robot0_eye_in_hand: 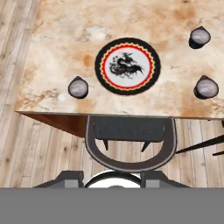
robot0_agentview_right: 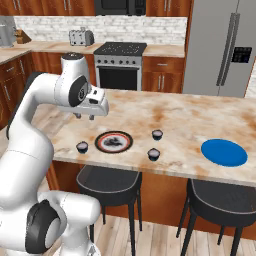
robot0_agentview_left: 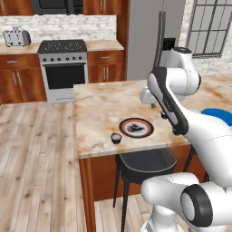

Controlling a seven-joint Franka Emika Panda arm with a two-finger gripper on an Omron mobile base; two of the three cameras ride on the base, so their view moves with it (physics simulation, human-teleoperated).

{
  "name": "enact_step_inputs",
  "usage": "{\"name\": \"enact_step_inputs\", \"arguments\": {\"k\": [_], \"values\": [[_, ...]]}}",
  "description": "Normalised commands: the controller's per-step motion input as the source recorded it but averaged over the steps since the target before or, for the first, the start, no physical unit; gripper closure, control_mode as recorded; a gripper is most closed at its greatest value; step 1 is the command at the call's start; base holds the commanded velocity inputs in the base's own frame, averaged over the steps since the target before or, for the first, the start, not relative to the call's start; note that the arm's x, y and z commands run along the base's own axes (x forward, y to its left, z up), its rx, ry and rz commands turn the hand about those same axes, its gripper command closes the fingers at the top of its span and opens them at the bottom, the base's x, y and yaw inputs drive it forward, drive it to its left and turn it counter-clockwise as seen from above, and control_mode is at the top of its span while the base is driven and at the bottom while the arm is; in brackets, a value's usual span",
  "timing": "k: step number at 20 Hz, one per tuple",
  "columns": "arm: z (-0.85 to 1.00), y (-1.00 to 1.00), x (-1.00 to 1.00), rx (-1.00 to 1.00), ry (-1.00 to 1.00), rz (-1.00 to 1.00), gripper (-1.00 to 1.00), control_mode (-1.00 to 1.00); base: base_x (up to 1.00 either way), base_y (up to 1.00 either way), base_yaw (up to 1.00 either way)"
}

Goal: Place two yogurt containers on each plate.

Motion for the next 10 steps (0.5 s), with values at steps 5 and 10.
{"name": "enact_step_inputs", "arguments": {"k": [5,10], "values": [[-0.18,0.23,-0.03,-0.02,0.06,0.01,-1.0,-1.0,0.0,0.0,0.0],[-0.58,0.3,0.63,0.02,0.08,0.05,-1.0,-1.0,0.0,0.0,0.0]]}}
